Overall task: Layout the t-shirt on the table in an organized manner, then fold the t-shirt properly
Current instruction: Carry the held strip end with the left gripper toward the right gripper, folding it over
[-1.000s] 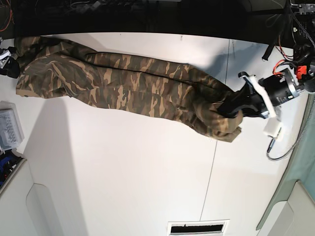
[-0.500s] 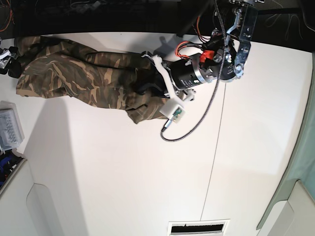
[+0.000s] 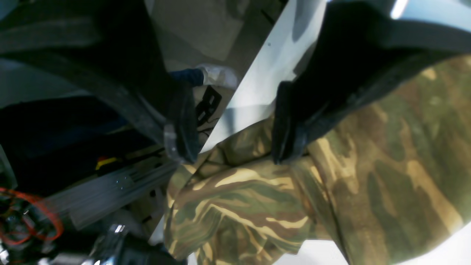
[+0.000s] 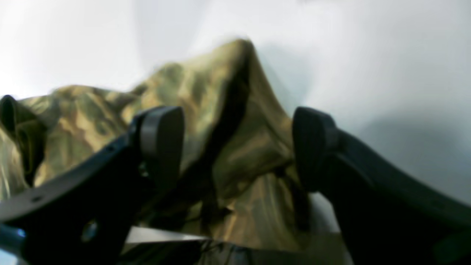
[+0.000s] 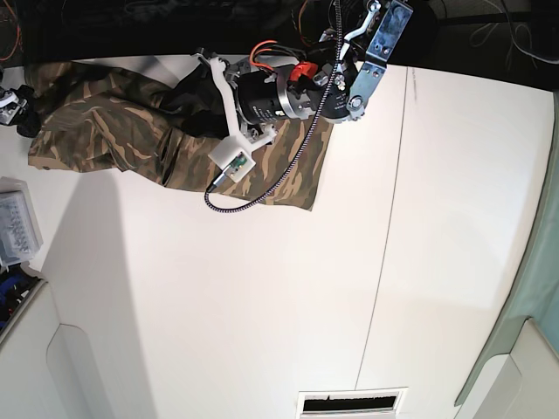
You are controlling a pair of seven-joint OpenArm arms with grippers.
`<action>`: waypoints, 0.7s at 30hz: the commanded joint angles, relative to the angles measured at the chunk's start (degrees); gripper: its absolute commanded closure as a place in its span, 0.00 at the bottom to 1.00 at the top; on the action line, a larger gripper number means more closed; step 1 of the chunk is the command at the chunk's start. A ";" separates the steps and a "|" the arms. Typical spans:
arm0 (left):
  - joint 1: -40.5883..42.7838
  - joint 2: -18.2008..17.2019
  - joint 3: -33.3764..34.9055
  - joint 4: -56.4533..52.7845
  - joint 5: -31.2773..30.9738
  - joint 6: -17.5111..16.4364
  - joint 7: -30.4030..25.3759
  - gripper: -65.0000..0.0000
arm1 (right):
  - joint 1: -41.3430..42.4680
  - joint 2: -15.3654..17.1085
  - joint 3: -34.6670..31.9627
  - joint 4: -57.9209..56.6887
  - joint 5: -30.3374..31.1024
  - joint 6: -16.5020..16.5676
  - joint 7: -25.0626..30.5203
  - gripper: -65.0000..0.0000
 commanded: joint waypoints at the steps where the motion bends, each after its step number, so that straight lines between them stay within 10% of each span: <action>1: -0.46 0.46 0.13 0.87 -1.11 -0.44 -1.42 0.45 | 1.14 1.55 0.11 -0.70 1.70 0.24 1.20 0.31; 21: -0.33 0.46 0.13 0.90 3.48 -0.44 -2.03 0.45 | 5.53 1.51 -11.08 -13.11 -5.25 -0.26 6.56 0.31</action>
